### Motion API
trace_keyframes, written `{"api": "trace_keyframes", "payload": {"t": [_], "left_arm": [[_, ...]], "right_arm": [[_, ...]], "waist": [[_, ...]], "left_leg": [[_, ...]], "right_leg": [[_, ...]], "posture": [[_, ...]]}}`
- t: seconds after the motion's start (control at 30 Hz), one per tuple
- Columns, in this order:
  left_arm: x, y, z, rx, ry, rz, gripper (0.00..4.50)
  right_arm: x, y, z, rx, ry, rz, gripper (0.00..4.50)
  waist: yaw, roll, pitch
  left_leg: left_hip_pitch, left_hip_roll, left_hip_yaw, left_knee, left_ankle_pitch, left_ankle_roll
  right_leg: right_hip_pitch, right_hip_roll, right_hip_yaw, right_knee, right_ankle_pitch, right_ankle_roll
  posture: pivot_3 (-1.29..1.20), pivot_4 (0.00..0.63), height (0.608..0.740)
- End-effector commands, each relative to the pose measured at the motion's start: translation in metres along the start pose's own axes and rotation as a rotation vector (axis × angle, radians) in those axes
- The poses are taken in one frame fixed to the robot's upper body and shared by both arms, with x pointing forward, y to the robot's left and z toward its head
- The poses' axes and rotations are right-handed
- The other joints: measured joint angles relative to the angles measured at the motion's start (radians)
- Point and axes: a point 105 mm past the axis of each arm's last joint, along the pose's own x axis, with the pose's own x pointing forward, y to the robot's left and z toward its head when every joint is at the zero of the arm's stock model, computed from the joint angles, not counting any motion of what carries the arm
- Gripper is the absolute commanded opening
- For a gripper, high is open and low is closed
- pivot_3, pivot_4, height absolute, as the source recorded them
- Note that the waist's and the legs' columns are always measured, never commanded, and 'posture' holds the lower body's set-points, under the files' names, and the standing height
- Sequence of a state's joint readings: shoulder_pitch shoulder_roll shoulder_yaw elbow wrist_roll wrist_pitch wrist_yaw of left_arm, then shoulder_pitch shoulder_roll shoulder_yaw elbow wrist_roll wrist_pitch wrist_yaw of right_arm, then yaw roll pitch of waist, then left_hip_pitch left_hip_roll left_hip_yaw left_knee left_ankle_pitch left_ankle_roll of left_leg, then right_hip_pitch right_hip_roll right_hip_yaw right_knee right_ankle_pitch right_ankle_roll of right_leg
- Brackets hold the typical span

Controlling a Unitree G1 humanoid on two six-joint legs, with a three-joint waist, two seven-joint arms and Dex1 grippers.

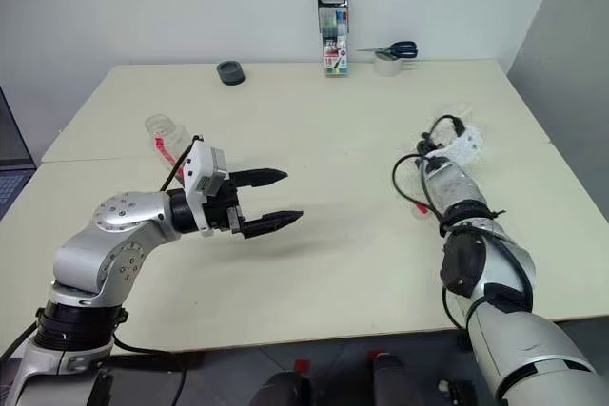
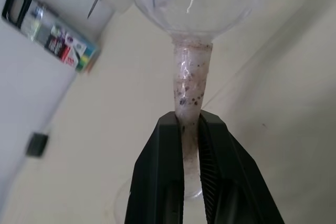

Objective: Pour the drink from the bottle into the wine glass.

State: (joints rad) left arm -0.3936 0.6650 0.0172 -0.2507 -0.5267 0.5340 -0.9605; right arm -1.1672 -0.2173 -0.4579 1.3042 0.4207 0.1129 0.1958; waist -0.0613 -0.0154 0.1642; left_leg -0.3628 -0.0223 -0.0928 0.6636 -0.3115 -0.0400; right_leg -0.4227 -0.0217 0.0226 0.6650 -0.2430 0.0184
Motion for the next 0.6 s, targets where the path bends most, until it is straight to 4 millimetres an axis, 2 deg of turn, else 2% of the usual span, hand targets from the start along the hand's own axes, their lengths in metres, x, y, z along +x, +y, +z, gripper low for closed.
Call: {"api": "trace_keyframes", "payload": {"t": [0.03,0.13,0.27,0.4,0.6], "left_arm": [[-0.011,-0.004,0.006,0.039,-0.015,0.034,4.5],[-0.015,-0.004,0.004,0.028,-0.017,0.069,4.5],[-0.018,-0.002,0.005,0.029,-0.021,0.112,4.5],[-0.02,-0.003,0.004,0.022,-0.018,0.128,4.5],[-0.02,0.0,0.005,0.018,-0.024,0.155,4.5]], "right_arm": [[0.002,0.035,0.006,-0.352,-0.067,0.141,0.13],[-0.001,0.034,-0.024,-0.512,-0.051,0.159,0.13],[-0.007,0.023,-0.053,-0.577,-0.009,0.149,0.13],[-0.013,0.004,-0.067,-0.603,0.031,0.115,0.13],[-0.023,-0.013,-0.075,-0.606,0.044,0.11,0.13]], "waist": [[-0.005,0.0,0.0],[-0.005,0.0,0.0],[-0.002,0.0,0.0],[0.0,0.0,-0.001],[0.003,-0.001,-0.003]], "left_leg": [[0.0,0.0,0.0,0.0,0.001,-0.002],[-0.001,0.001,-0.001,-0.001,0.002,-0.003],[0.0,0.0,-0.004,0.0,0.002,-0.004],[0.002,0.0,-0.005,0.0,0.002,-0.003],[0.004,0.0,-0.006,0.001,0.002,-0.003]], "right_leg": [[-0.001,0.0,0.001,0.0,0.0,0.0],[-0.001,-0.001,0.0,0.0,0.0,0.0],[0.0,-0.002,0.0,0.0,0.0,0.0],[0.001,-0.002,0.0,0.0,0.0,0.0],[0.003,-0.001,0.0,0.001,0.0,0.0]], "posture": [[0.0,0.15,0.74],[0.0,0.15,0.74],[0.0,0.15,0.74],[0.0,0.15,0.74],[0.0,0.15,0.74]]}}
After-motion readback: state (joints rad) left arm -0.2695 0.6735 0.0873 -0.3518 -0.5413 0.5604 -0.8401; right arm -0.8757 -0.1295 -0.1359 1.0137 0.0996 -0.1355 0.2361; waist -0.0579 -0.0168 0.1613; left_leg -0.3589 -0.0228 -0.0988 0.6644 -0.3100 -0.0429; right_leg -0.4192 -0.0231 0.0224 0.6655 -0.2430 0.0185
